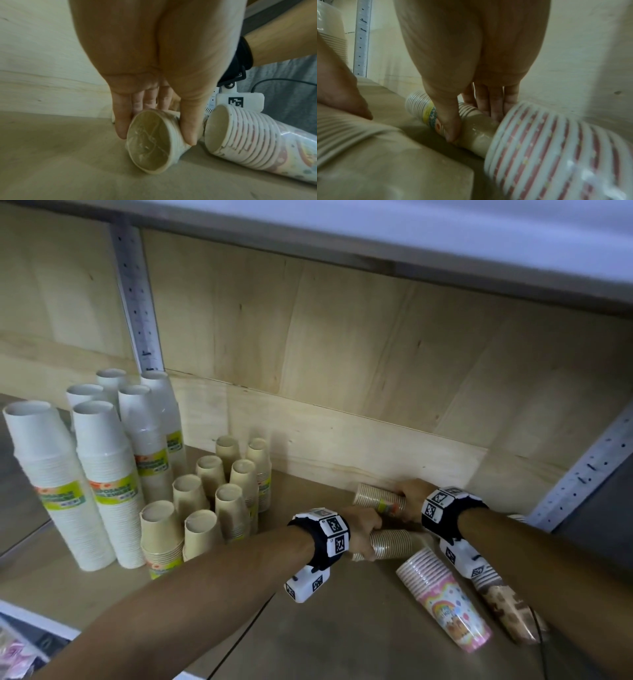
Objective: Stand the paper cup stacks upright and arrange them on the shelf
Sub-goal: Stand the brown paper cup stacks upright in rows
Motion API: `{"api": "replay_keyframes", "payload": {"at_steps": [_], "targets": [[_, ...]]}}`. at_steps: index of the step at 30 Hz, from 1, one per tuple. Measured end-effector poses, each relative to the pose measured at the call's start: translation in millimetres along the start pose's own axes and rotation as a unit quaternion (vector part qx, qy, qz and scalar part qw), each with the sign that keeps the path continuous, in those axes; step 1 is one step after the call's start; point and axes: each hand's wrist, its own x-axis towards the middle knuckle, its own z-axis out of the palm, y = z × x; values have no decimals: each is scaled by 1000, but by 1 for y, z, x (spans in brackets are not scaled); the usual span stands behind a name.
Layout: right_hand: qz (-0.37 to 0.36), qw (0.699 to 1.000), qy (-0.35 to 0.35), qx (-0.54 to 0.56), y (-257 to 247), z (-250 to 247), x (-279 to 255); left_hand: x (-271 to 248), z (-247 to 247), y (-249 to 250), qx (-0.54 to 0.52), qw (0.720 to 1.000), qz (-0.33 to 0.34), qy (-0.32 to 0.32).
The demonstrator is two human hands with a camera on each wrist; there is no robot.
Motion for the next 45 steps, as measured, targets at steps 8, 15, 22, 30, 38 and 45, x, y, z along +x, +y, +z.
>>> {"api": "replay_keyframes", "payload": {"at_steps": [8, 15, 22, 30, 38, 45], "targets": [[-22, 999, 11, 34, -7, -12, -8, -6, -4, -6, -4, 1000, 0, 9], [-22, 999, 26, 32, -12, -20, -15, -10, -6, -8, -5, 1000, 0, 16], [-21, 998, 46, 38, -16, -22, -24, -16, -2, -8, 10, 1000, 7, 20], [-18, 997, 57, 46, -21, -27, -41, -27, 1, -9, 11, 1000, 2, 23], [-9, 996, 70, 56, -28, -46, -66, -44, -3, -8, -2, 999, -14, 37], [19, 993, 104, 50, -39, -71, -98, -74, -18, -7, -2, 998, -36, 48]]}}
